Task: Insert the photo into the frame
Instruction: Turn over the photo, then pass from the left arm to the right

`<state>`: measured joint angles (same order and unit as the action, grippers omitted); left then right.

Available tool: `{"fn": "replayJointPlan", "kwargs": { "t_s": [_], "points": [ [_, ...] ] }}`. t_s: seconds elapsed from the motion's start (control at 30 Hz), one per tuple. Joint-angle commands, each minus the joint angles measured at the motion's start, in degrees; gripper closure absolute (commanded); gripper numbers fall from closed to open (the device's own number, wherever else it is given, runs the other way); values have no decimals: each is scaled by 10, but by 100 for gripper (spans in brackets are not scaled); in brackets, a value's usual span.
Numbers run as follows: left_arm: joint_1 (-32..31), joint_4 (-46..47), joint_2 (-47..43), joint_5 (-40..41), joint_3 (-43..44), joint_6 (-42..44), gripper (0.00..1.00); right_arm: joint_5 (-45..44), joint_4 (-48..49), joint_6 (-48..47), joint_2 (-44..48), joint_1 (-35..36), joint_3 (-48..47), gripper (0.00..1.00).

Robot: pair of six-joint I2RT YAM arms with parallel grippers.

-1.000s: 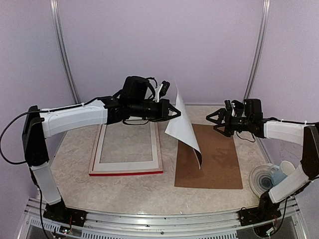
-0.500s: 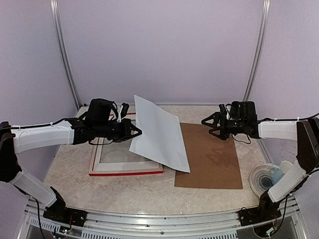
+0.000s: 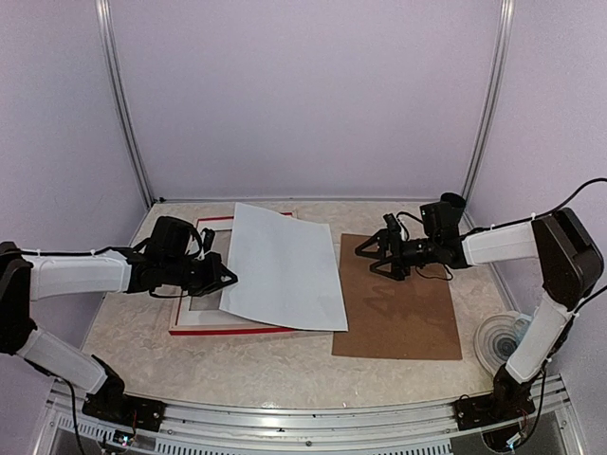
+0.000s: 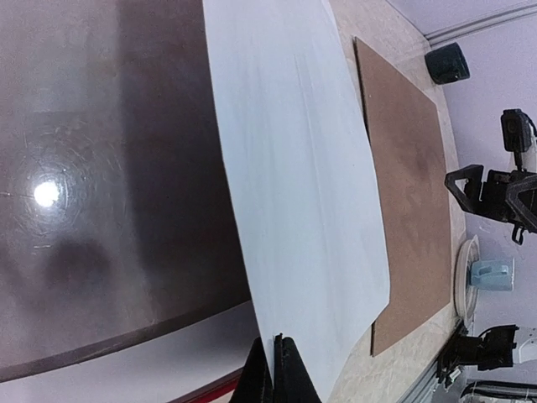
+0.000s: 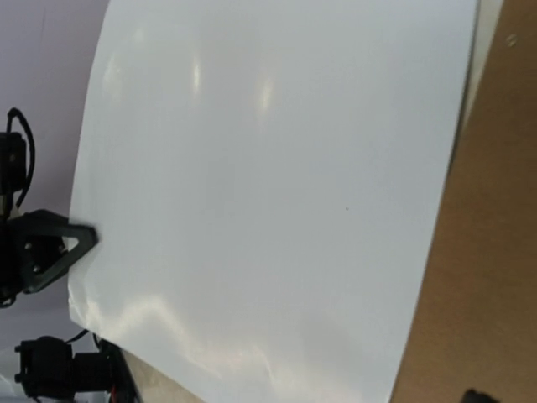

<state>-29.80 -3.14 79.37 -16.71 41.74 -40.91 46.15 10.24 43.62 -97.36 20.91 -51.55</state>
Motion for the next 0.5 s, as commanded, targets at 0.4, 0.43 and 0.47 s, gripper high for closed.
{"fn": "replayJointPlan", "kwargs": {
  "t_s": [0.4, 0.43, 0.47],
  "points": [
    [51, 65, 26, 6, -69, 4, 98, 11, 16, 47, -103, 70, -75, 1],
    [51, 66, 29, 8, -72, 5, 99, 10, 16, 52, -108, 72, -75, 1],
    [52, 68, 34, 10, -75, 5, 99, 10, 15, 56, -113, 75, -76, 1]
  ]
}}
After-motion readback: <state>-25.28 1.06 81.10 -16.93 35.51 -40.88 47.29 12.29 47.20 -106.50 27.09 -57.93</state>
